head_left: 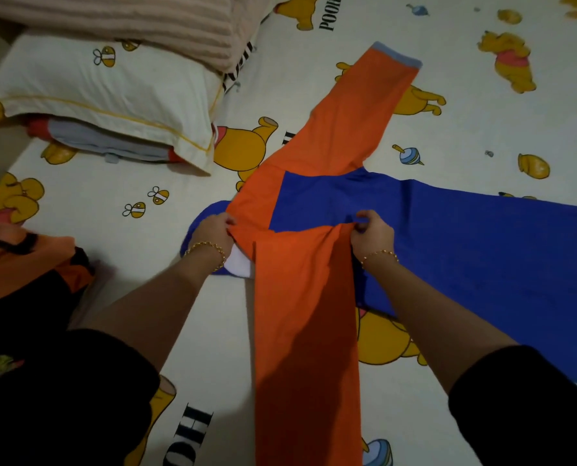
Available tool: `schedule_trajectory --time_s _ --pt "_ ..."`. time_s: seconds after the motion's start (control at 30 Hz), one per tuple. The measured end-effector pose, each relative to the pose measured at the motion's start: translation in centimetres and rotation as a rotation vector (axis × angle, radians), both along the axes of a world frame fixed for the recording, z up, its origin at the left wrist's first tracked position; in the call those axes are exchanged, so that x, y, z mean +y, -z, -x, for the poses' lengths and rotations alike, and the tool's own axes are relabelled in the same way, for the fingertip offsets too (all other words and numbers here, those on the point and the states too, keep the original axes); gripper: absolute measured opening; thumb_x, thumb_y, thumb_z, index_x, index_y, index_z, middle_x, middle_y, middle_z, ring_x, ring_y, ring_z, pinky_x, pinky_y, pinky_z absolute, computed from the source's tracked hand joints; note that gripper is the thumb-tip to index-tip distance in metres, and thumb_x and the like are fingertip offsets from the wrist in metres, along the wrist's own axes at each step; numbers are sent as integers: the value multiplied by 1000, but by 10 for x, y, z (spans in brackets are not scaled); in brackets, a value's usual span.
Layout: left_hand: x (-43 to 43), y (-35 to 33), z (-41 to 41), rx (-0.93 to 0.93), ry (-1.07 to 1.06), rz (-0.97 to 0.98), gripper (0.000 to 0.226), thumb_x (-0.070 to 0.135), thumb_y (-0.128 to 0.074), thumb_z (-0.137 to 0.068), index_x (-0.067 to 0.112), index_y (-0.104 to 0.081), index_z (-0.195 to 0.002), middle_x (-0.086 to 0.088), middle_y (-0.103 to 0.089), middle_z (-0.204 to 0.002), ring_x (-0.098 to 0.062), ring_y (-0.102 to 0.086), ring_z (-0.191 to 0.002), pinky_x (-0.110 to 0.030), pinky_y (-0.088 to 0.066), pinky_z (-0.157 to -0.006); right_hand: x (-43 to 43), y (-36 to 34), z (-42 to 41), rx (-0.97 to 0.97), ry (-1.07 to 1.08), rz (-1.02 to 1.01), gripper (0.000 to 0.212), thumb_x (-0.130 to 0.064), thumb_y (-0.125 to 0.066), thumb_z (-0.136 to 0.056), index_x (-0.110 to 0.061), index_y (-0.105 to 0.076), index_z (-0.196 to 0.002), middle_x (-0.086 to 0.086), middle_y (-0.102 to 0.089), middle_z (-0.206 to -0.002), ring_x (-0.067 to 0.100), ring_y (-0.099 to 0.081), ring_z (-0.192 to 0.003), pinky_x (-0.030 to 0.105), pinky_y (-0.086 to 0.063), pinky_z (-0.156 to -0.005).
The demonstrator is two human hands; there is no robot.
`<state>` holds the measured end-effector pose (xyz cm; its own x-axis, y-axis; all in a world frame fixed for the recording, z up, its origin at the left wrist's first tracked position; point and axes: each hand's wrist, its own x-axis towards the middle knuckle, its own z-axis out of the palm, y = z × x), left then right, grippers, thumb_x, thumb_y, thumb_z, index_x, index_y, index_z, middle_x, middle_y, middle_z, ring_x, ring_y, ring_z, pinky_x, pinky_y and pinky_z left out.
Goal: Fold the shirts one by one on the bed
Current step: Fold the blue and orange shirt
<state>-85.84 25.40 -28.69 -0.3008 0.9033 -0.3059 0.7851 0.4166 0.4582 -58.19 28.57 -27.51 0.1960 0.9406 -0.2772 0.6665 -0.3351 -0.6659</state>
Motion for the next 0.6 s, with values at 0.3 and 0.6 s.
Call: schedule_trajectory --time_s 0.3,0.6 --pt "8 -16 -50 65 322 -344 23 13 -47 -93 12 -61 -111 -5 -62 -107 -21 -52 -103 -36 -44 -88 -41 14 -14 284 108 183 41 -51 -68 -80 -14 -53 -71 3 -60 -70 20 -58 -67 37 -51 -65" --pt "31 -4 -140 72 487 71 41 47 -53 -90 20 -57 -122 -1 -57 -125 -24 -51 -117 -43 -39 -98 -54 -3 -45 681 111 366 36 -42 -52 -94 -11 -63 -79 14 -65 -86 26 -59 -81 35 -47 -76"
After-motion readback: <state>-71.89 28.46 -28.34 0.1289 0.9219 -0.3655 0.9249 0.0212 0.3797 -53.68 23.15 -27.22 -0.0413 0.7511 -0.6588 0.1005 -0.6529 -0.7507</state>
